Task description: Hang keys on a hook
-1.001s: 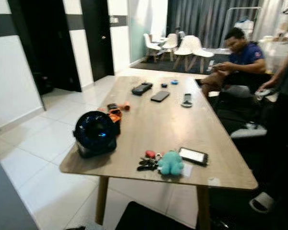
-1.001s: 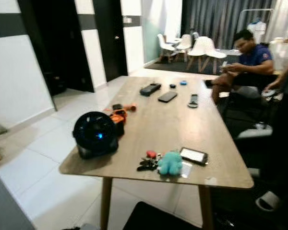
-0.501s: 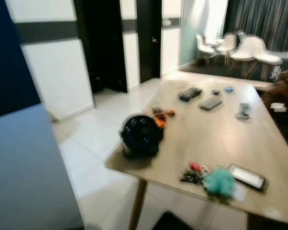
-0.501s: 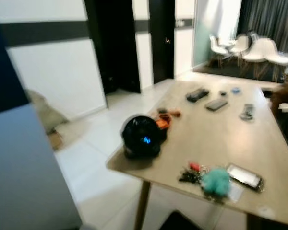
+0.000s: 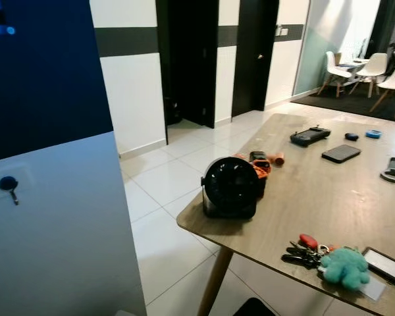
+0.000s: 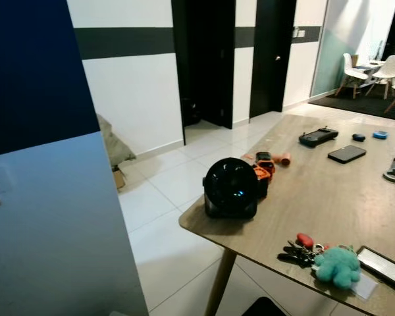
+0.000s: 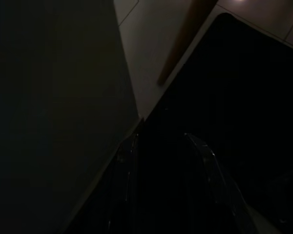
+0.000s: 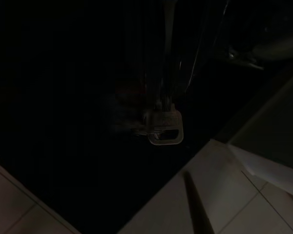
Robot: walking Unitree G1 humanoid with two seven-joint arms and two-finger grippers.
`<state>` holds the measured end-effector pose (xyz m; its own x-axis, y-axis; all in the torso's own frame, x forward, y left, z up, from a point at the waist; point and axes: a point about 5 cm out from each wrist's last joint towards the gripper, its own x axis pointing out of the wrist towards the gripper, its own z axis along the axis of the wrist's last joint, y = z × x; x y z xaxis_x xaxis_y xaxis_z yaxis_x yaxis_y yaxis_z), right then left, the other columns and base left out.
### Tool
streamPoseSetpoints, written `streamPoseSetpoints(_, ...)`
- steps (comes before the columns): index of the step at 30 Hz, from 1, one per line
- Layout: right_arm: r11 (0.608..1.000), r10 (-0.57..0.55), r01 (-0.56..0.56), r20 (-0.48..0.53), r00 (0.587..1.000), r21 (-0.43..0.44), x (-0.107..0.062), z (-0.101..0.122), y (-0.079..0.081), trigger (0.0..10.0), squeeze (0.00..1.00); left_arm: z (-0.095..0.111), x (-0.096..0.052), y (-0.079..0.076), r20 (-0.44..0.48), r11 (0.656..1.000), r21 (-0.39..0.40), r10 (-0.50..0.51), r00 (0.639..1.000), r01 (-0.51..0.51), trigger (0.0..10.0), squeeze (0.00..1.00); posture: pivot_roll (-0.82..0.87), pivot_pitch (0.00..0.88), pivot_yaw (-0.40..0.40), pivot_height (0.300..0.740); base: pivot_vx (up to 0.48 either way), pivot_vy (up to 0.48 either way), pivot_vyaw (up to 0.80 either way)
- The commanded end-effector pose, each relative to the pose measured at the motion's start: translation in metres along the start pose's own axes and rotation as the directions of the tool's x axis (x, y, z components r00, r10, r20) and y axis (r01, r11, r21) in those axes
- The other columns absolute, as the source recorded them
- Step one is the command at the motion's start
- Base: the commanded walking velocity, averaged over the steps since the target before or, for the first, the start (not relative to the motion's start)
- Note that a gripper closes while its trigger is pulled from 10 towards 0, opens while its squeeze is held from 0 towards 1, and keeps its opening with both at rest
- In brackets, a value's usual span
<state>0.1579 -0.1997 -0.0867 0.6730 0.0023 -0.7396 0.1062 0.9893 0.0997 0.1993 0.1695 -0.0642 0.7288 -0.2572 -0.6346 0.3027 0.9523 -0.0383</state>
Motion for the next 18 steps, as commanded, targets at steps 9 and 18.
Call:
streamPoseSetpoints(9,1.000,0.009,-0.009,-0.009,1.000,-0.003,0.0008,-0.0009,0.0036,10.0,0.00,-0.0003,-0.0007,0.0029,-0.005,1.000,-0.015,0.001,1.000,-0.001,10.0,0.00,0.03,0.011,0.028,0.740,0.000,0.000,0.00)
streamPoseSetpoints(18,1.000,0.008,-0.008,-0.010,1.000,-0.002,0.0010,-0.0006,0.0037,10.0,0.00,-0.0013,-0.0012,0.0025,-0.006,1.000,-0.026,0.000,1.000,-0.001,10.0,0.00,0.03,0.015,0.026,0.740,-0.145,0.000,0.00)
